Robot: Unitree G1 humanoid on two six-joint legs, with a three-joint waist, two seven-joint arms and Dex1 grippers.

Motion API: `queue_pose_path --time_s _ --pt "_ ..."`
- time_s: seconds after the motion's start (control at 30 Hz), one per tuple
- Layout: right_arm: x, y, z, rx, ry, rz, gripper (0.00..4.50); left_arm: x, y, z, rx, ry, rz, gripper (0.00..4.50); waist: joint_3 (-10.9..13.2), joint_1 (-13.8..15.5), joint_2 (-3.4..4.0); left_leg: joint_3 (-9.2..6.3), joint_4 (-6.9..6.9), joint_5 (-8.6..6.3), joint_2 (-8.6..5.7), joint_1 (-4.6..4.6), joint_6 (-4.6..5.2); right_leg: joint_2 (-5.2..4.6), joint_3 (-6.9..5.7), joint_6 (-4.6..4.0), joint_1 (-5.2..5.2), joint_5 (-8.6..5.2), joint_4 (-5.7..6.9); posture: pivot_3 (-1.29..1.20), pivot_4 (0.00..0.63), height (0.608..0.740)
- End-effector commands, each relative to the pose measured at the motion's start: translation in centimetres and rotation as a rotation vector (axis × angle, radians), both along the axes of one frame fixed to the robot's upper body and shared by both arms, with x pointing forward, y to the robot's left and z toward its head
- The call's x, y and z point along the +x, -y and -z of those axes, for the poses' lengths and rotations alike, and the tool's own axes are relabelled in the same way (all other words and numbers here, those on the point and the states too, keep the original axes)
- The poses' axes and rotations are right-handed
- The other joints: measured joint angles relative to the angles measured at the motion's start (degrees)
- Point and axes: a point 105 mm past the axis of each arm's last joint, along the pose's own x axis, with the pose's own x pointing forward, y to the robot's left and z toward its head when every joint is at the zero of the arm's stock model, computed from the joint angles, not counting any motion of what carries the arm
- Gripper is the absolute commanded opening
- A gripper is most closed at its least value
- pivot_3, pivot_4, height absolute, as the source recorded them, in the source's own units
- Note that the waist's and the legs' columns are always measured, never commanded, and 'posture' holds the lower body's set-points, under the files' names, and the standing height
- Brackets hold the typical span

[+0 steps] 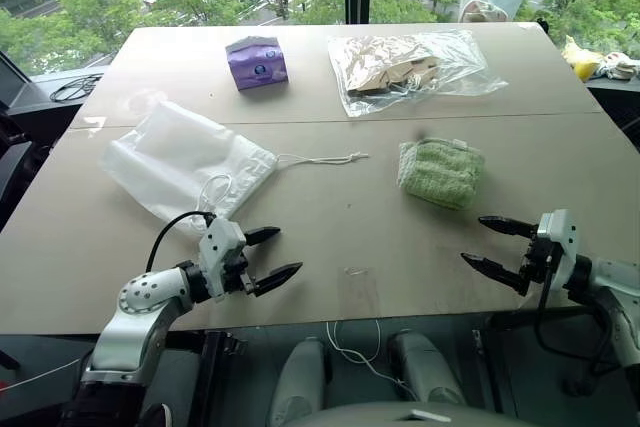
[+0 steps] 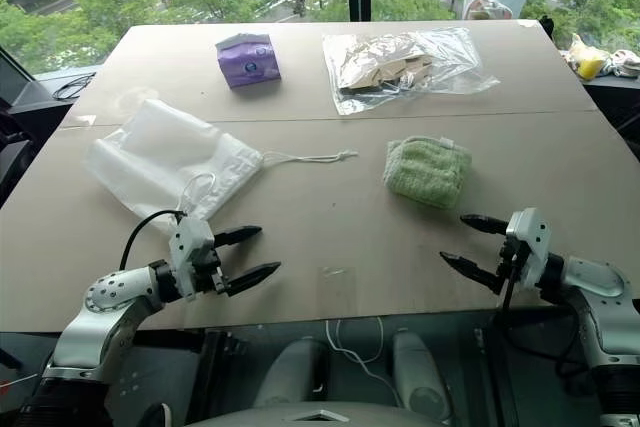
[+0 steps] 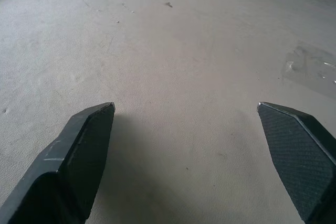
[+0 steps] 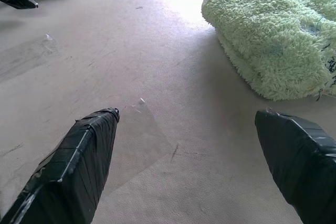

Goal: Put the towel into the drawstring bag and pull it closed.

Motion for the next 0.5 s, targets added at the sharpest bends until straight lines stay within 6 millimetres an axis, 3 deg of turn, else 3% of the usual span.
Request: queue_pose_path --time_s 0.03,0.5 --pt "0.11 0.56 -0.90 0.001 0.045 0.013 4.45 -0.52 -0.64 1.34 0.012 -0.056 -0.034 4.50 0.00 0.00 0.00 0.00 0.00 0.00 0.00 0.00 0.00 0.00 0.00 0.00 0.00 0.00 0.00 0.00 0.150 0.740" --pt "0.25 0.18 -0.90 0.006 0.047 0.003 4.45 -0.53 -0.89 1.12 0.001 -0.052 -0.061 4.50 -0.01 -0.02 0.01 0.00 0.00 0.00 0.01 0.00 0.00 0.01 0.00 0.00 0.00 0.00 0.00 0.00 0.150 0.740"
